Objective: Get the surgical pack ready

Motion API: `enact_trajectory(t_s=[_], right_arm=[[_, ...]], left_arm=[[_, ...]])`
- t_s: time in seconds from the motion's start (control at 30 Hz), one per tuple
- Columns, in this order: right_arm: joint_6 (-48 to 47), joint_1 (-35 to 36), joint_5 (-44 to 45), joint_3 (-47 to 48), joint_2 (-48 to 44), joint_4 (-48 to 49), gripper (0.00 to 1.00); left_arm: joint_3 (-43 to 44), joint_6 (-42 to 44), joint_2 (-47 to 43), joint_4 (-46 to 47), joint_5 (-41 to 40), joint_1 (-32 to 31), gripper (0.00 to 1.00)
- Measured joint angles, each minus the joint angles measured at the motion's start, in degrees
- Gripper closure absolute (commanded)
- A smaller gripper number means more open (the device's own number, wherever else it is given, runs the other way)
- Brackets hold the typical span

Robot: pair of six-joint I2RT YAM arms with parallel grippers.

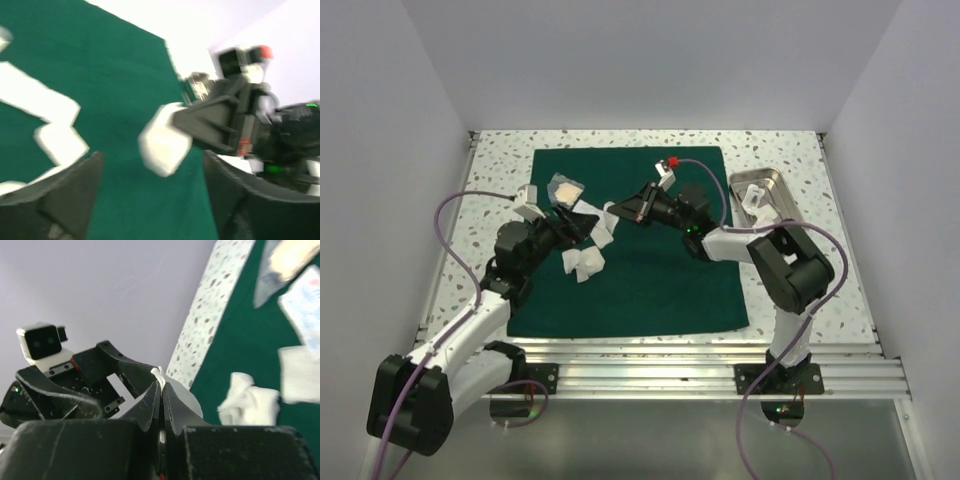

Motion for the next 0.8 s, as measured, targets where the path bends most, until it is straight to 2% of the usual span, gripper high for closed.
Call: enact_trajectory(t_s=[0.07, 0.2, 0.33, 0.4, 0.53, 0.77, 0.8], right_arm=[[-1.25, -2.34, 0.26, -2.43, -2.84, -2.43, 1.0], [-8.59, -12.33, 3.58, -5.46, -13.05, -15.26, 1.0], [-18.88, -24.72, 12.74, -5.09, -25.14, -32.63, 1.0], [-23.28, -29.22, 17.49, -3.45, -28.3, -39.8, 1.0], [-29.75, -33.9, 24.37, 0.15, -27.52, -50.47, 1.0], [-34.99, -38.8, 30.56, 0.63, -18.67, -61.83, 1.0], [-35.41, -39.23, 31.67, 0.63, -17.92, -63.21, 0.92]], left_arm=[[0.02, 0.85, -1.07, -3.15, -3.23, -0.02, 0.06], [1.46, 3.98, 0.0, -10.97, -10.32, -0.02, 0.06], [2.34, 6.21, 5.27, -15.1, -14.19, -0.02, 0.06], [2.34, 7.08, 7.96, -16.5, -15.08, -0.02, 0.06], [2.58, 8.61, 13.49, -18.64, -17.18, -0.63, 0.07], [3.82, 10.97, 16.68, -21.7, -21.4, -3.41, 0.07], [3.89, 11.17, 16.68, -21.84, -21.84, -3.74, 0.08]])
